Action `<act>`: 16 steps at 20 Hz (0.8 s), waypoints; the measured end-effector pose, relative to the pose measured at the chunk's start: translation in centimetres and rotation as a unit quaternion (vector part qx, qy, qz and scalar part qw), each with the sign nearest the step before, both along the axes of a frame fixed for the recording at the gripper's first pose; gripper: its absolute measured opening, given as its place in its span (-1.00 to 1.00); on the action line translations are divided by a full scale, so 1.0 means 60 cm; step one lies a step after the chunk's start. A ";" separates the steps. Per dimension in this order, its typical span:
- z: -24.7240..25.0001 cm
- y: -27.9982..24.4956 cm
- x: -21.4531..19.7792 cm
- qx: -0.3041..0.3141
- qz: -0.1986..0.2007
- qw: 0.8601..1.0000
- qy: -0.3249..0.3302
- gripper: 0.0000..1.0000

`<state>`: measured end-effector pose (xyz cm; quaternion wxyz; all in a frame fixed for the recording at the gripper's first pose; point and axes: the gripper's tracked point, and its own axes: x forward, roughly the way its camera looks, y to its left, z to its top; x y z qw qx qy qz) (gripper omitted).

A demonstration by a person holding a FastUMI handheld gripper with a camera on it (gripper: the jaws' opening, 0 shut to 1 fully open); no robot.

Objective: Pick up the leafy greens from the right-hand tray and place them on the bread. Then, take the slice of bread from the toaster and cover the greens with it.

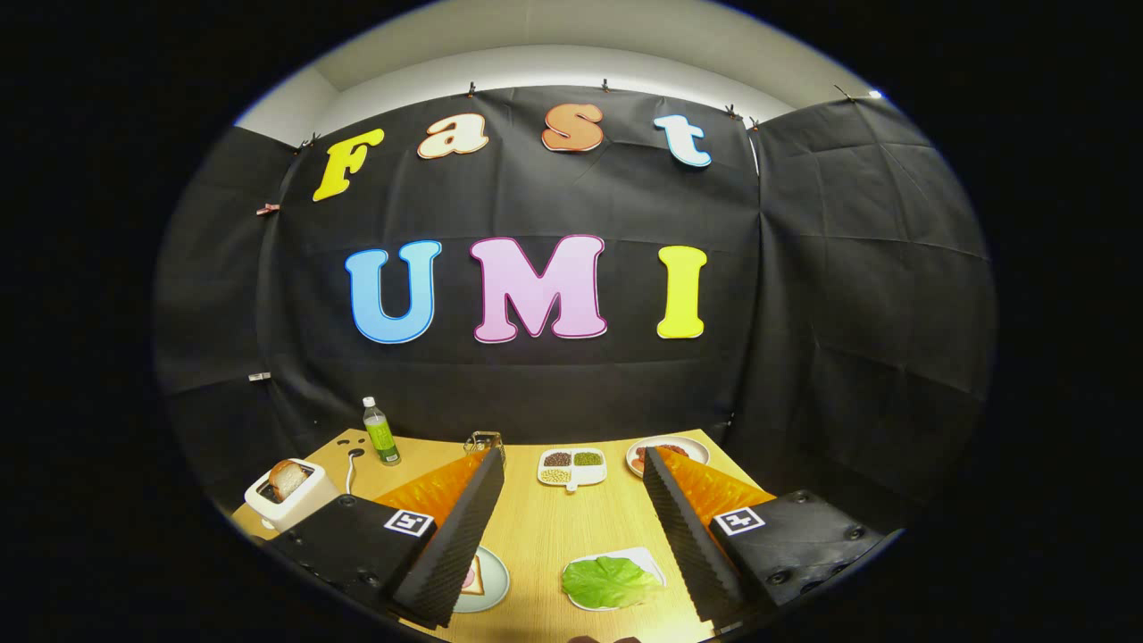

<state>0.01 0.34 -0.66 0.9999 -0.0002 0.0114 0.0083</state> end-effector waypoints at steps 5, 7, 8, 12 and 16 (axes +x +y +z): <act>-0.007 -0.004 0.003 0.004 0.001 1.000 0.009 0.96; -0.014 -0.005 0.005 0.004 0.001 1.000 0.016 0.96; -0.021 -0.007 0.006 0.004 0.001 1.000 0.021 0.95; -0.050 -0.021 0.014 0.015 -0.004 0.999 0.050 0.96; -0.095 -0.048 0.026 0.025 -0.021 0.996 0.088 0.96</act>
